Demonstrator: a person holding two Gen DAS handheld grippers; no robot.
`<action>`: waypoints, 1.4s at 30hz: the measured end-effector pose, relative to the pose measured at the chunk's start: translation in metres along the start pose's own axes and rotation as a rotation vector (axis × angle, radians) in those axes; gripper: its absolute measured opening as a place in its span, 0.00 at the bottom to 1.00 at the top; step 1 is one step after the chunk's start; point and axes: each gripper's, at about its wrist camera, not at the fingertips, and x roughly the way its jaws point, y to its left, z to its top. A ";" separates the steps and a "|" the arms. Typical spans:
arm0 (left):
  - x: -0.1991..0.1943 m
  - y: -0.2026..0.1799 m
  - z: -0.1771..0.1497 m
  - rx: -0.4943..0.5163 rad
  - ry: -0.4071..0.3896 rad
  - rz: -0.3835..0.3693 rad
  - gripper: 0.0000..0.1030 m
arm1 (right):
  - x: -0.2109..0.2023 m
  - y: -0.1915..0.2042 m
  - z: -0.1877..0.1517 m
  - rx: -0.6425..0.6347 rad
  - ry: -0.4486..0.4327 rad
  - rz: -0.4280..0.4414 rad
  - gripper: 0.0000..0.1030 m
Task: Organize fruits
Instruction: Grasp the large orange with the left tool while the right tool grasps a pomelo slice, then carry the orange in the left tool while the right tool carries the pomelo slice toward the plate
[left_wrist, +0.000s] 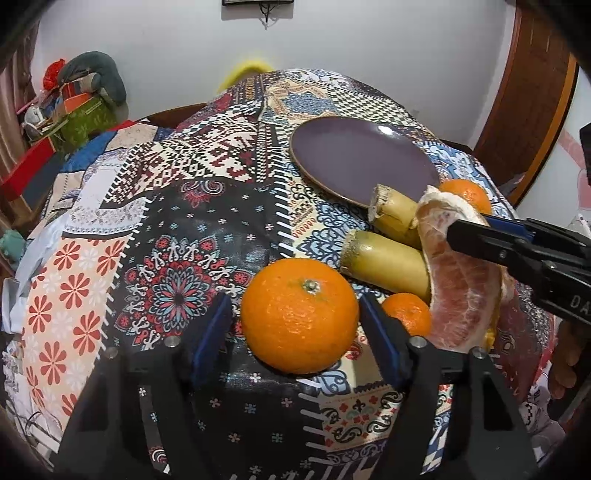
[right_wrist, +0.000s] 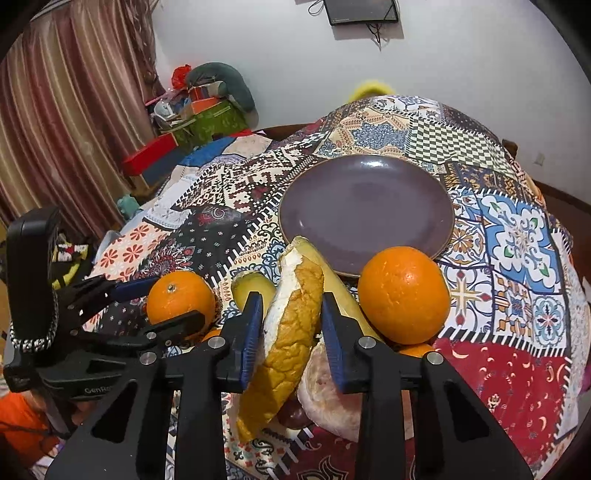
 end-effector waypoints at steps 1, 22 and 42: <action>0.000 -0.001 0.000 0.005 0.000 0.000 0.63 | 0.000 0.000 0.000 0.001 -0.002 0.001 0.27; -0.050 -0.010 0.018 0.019 -0.127 0.027 0.62 | -0.056 0.004 0.015 0.038 -0.144 0.030 0.20; -0.072 -0.014 0.088 0.019 -0.293 0.082 0.62 | -0.094 -0.030 0.058 0.035 -0.307 -0.079 0.20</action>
